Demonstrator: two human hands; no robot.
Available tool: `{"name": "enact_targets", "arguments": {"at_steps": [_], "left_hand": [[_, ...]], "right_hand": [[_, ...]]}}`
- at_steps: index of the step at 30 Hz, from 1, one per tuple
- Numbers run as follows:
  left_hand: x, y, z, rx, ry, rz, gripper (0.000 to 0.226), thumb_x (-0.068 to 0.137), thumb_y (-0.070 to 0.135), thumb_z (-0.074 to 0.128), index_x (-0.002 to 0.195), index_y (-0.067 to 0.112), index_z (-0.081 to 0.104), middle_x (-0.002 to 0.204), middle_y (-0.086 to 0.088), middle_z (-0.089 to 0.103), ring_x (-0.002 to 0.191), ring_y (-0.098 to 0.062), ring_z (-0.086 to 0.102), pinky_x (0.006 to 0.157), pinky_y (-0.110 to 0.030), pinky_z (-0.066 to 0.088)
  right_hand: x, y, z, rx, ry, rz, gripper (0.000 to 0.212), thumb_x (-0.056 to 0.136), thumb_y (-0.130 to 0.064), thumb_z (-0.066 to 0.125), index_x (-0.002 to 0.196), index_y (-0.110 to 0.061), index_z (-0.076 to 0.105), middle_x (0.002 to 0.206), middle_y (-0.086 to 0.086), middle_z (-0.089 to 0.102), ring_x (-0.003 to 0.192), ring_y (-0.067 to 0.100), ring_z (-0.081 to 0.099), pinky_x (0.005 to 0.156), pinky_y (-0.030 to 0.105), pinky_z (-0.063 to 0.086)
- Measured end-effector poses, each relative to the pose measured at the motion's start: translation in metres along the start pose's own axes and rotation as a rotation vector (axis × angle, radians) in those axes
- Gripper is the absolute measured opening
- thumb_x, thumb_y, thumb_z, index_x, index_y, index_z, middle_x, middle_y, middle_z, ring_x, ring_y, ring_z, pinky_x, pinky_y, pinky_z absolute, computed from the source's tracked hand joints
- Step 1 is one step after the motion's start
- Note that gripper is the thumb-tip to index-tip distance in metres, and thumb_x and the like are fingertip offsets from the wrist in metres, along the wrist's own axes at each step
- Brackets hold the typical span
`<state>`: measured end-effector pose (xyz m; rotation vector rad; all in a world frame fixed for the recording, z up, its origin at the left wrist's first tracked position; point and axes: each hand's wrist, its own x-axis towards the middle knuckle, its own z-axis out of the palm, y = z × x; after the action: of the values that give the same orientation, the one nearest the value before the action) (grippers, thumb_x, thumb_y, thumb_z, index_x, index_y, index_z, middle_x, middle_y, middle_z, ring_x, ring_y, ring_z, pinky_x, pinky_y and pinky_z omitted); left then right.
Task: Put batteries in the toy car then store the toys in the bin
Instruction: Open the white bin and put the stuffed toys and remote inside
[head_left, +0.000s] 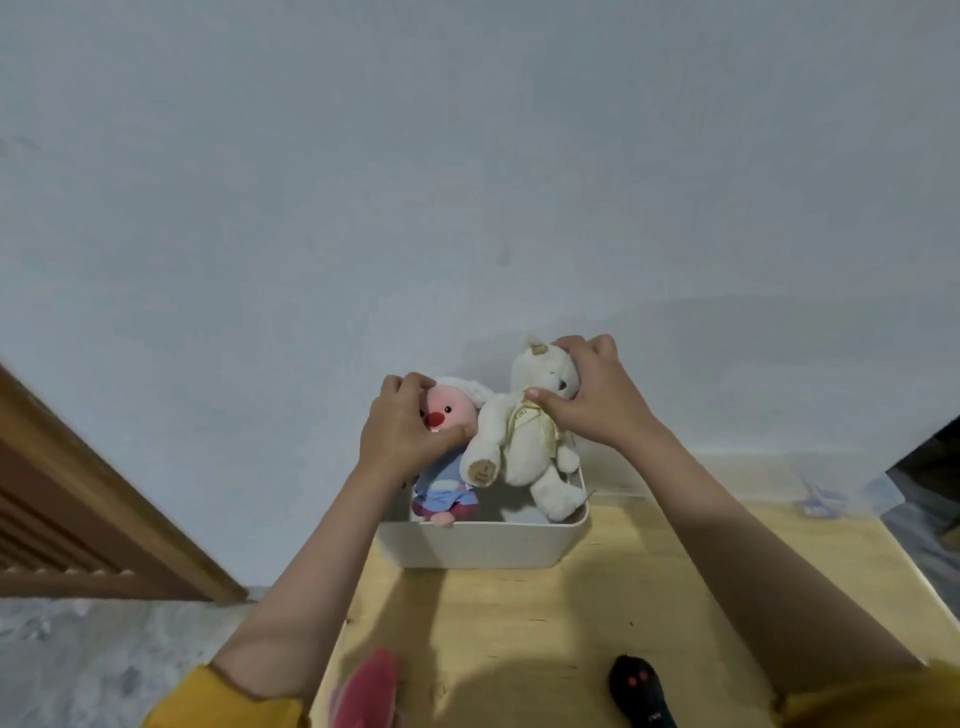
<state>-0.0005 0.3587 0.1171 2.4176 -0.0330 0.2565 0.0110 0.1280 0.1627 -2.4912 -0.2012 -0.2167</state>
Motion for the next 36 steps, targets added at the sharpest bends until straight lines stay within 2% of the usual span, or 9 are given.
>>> {"name": "enact_targets", "arguments": {"at_steps": [4,8,14,20,25,28,30,32,36], "left_hand": [[0.012,-0.018,0.022,0.052,-0.048,0.001,0.067,0.058,0.05,0.078,0.111,0.022,0.048,0.106,0.002,0.044,0.09,-0.021,0.051,0.067,-0.031,0.046],[0.006,-0.03,0.05,0.12,-0.266,-0.024,0.064,0.062,0.043,0.079,0.111,0.018,0.046,0.108,-0.002,0.047,0.084,-0.02,0.054,0.066,-0.029,0.045],[0.018,-0.037,0.071,0.199,-0.491,-0.149,0.071,0.06,0.03,0.085,0.116,0.014,0.044,0.118,-0.01,0.044,0.098,-0.028,0.056,0.083,-0.032,0.05],[0.02,-0.042,0.073,0.188,-0.6,-0.184,0.069,0.069,0.031,0.078,0.126,0.014,0.043,0.127,-0.011,0.044,0.106,-0.028,0.055,0.089,-0.033,0.047],[-0.009,-0.031,0.051,0.04,-0.377,-0.189,0.058,0.082,0.032,0.067,0.132,0.014,0.045,0.132,-0.008,0.048,0.114,-0.023,0.052,0.084,-0.026,0.041],[-0.055,-0.02,0.036,-0.09,-0.102,-0.043,0.042,0.085,0.026,0.066,0.123,0.015,0.054,0.124,-0.001,0.051,0.113,-0.014,0.05,0.082,-0.019,0.036],[-0.089,-0.017,0.03,-0.181,0.093,0.082,0.031,0.086,0.02,0.066,0.115,0.013,0.06,0.119,-0.001,0.054,0.112,-0.011,0.051,0.088,-0.015,0.039],[-0.12,-0.021,0.027,-0.224,0.21,0.139,0.028,0.086,0.014,0.065,0.113,0.007,0.062,0.118,-0.004,0.055,0.115,-0.011,0.051,0.097,-0.01,0.036],[-0.172,-0.051,0.035,-0.162,0.161,0.019,0.042,0.082,0.026,0.057,0.118,0.004,0.059,0.12,-0.01,0.052,0.116,-0.019,0.05,0.101,-0.03,0.041]], "right_hand": [[0.013,0.01,0.024,-0.078,-0.082,0.0,0.065,0.073,-0.044,0.072,0.127,-0.023,0.043,0.113,0.003,0.035,0.094,0.022,0.052,0.08,0.029,0.044],[0.013,0.019,0.05,-0.214,-0.235,-0.046,0.064,0.075,-0.044,0.071,0.128,-0.02,0.044,0.113,0.004,0.038,0.085,0.022,0.055,0.07,0.029,0.043],[0.008,0.033,0.088,-0.393,-0.412,-0.032,0.056,0.079,-0.031,0.071,0.122,-0.012,0.04,0.121,0.009,0.048,0.108,0.029,0.052,0.071,0.03,0.036],[0.004,0.033,0.087,-0.405,-0.413,0.035,0.057,0.08,-0.031,0.07,0.124,-0.011,0.041,0.123,0.01,0.046,0.108,0.029,0.053,0.074,0.033,0.042],[-0.033,0.028,0.061,-0.17,-0.119,0.058,0.053,0.082,-0.031,0.065,0.128,-0.012,0.047,0.126,0.008,0.046,0.108,0.024,0.054,0.083,0.034,0.046],[-0.076,0.03,0.047,-0.066,0.129,0.008,0.043,0.078,-0.021,0.071,0.117,-0.007,0.059,0.109,0.009,0.055,0.089,0.024,0.061,0.07,0.028,0.046],[-0.107,0.037,0.043,-0.1,0.197,-0.028,0.04,0.077,-0.017,0.073,0.113,-0.004,0.062,0.102,0.011,0.059,0.08,0.024,0.062,0.065,0.025,0.045],[-0.137,0.045,0.042,-0.091,0.174,0.025,0.039,0.08,-0.019,0.072,0.115,-0.007,0.061,0.104,0.01,0.058,0.08,0.021,0.062,0.065,0.024,0.045],[-0.191,0.064,0.053,-0.15,-0.063,0.265,0.047,0.085,-0.033,0.064,0.128,-0.02,0.05,0.12,0.002,0.051,0.094,0.017,0.059,0.074,0.03,0.052]]}}
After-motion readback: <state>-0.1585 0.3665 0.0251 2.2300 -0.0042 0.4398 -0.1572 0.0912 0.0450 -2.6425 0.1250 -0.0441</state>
